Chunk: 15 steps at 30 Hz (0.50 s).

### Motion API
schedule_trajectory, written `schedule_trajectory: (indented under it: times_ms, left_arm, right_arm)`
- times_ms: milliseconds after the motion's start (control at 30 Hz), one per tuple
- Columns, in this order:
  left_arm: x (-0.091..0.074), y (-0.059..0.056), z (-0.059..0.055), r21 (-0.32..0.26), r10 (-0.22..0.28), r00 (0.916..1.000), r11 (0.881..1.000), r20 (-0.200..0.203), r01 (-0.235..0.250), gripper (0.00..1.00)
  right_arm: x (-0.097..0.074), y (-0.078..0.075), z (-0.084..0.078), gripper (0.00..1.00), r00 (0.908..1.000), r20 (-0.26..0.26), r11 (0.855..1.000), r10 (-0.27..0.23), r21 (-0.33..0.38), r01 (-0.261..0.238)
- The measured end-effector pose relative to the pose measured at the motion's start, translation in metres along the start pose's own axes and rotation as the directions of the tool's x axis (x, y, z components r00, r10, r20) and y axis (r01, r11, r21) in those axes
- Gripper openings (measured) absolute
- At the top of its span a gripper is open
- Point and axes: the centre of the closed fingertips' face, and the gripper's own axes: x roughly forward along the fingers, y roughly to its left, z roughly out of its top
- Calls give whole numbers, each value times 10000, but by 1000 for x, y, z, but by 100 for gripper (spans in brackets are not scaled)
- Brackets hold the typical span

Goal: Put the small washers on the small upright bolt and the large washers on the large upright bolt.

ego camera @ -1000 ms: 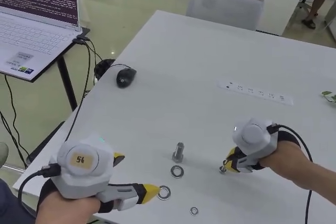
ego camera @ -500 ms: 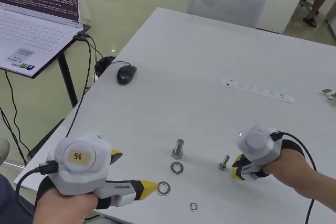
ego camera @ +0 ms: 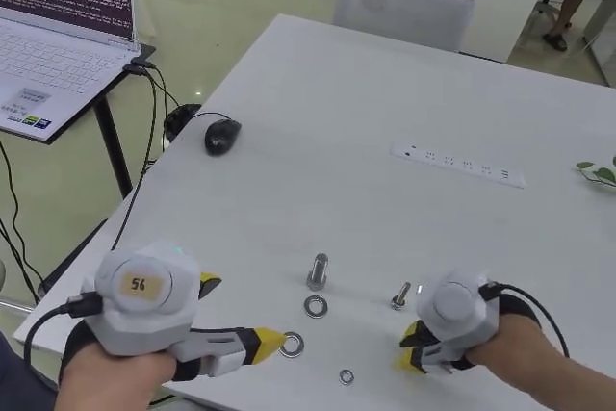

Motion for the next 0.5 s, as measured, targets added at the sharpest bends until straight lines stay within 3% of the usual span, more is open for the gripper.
schedule_trajectory:
  times_ms: [200, 233, 333, 500]
  left_arm:
    - [-2, 2, -2, -68, 62, 10000, 10000, 50, -62, 68]
    - [-2, 2, -2, -77, 69, 10000, 9999, 45, -68, 68]
    - [-4, 3, -3, -103, 107, 9999, 9999, 63, -106, 68]
    - [-5, 3, -3, -136, 115, 9999, 9998, 87, -114, 68]
  right_arm:
    - [18, 32, 29, 16, 9970, 106, 9940, 764, -794, -754]
    - [20, 35, 34, 15, 9974, 216, 9900, 688, -1250, -655]
    - [22, 35, 39, 15, 9973, 144, 9922, 719, -1032, -700]
    - [23, 37, 40, 16, 9973, 94, 9891, 734, -1287, -716]
